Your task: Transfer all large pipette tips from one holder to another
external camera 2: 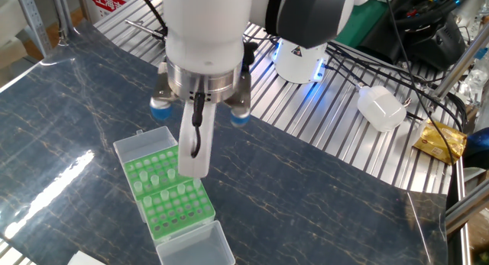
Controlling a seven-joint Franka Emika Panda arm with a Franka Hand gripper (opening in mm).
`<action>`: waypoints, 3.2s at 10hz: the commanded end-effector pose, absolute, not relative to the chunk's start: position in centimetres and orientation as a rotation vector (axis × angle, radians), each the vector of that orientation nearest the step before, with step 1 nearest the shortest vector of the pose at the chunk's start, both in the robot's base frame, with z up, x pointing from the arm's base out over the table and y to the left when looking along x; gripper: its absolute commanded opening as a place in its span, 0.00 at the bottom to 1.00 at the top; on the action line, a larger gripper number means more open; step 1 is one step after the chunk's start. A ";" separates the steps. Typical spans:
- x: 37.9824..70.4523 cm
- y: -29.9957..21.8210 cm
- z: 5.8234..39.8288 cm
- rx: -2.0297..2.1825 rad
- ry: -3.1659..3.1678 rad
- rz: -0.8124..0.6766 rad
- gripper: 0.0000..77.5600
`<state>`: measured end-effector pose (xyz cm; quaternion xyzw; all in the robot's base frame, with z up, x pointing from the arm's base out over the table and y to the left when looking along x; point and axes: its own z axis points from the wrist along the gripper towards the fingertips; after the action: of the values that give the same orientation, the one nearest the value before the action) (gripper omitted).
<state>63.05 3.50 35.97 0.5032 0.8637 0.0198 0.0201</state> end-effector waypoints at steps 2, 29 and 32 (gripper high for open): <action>63.4 1.8 38.1 1.118 2.886 0.048 0.01; 60.8 -4.4 39.1 0.136 3.119 -0.018 0.01; 60.4 -4.6 38.0 0.127 3.111 -0.015 0.01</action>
<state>60.45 -4.46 37.99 0.0415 0.9991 -0.0047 0.0105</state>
